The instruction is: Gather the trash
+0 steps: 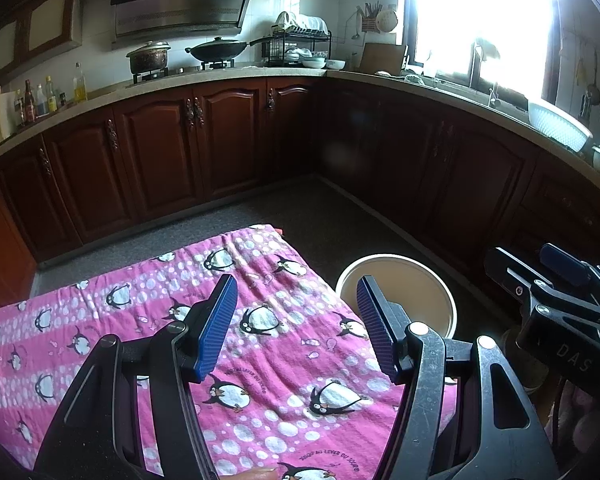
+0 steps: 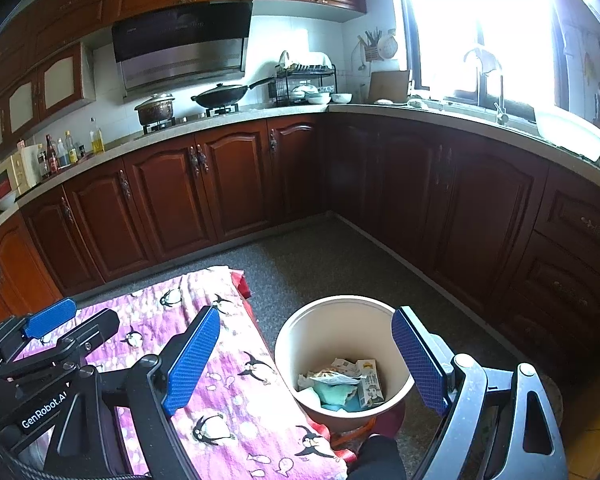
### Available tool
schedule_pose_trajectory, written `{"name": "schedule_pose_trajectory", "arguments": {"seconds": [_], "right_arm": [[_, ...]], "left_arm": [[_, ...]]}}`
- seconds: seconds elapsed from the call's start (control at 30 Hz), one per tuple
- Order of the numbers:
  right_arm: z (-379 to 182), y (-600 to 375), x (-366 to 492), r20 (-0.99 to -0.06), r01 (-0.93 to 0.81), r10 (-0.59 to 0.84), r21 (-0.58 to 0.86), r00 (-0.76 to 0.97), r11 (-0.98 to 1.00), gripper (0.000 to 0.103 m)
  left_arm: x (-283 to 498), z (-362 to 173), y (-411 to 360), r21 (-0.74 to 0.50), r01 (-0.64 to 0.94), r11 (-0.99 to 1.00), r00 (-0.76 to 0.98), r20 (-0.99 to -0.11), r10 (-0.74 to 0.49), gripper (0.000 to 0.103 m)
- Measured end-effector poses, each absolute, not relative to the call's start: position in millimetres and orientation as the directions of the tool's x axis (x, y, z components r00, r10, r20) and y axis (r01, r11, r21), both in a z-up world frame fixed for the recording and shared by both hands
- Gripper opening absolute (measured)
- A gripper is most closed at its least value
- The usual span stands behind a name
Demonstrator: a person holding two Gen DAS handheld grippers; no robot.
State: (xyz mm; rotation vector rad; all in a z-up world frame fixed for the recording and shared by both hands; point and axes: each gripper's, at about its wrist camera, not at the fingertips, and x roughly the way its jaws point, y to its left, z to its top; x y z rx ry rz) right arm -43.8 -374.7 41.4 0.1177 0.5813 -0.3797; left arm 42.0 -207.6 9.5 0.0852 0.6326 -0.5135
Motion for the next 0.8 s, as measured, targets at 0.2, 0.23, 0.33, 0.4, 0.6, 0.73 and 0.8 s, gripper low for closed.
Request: {"name": "schedule_pose_trajectory", "arguments": {"seconds": [0.2,0.23,0.33,0.4,0.6,0.73,0.8], "right_arm": [[40.6,-374.0,-42.9,-0.560,0.377,-0.313,0.000,0.767,0.926,0.086],[40.3,-373.8,-43.1,-0.560,0.377,-0.312,0.000,0.767,0.926,0.086],[39.5,-373.4,-42.9,-0.562,0.375,-0.311,-0.001,0.767,0.927,0.086],[39.2,-373.5,-42.8,-0.563,0.375,-0.310,0.000,0.766,0.927,0.086],[38.3,-373.7,-41.8,-0.566,0.373,-0.308,-0.001,0.765,0.928,0.086],[37.8,-373.6,-41.6,-0.566,0.372,-0.308,-0.002,0.765,0.928,0.086],[37.6,-373.6,-41.5,-0.567,0.372,-0.307,-0.001,0.765,0.928,0.086]], "left_arm": [[42.7,7.5,-205.8,-0.080,0.481,0.873,0.684,-0.588,-0.431,0.061],[42.7,7.4,-205.8,-0.079,0.481,0.873,0.684,-0.589,-0.430,0.061],[43.1,6.6,-205.7,-0.078,0.480,0.874,0.684,-0.591,-0.428,0.061],[43.4,6.1,-205.7,-0.077,0.480,0.874,0.683,-0.592,-0.427,0.061],[43.2,5.4,-205.6,-0.076,0.481,0.873,0.682,-0.594,-0.427,0.061],[43.1,5.6,-206.0,-0.078,0.481,0.873,0.681,-0.593,-0.429,0.061],[43.2,5.5,-206.0,-0.077,0.481,0.874,0.682,-0.593,-0.428,0.061]]}}
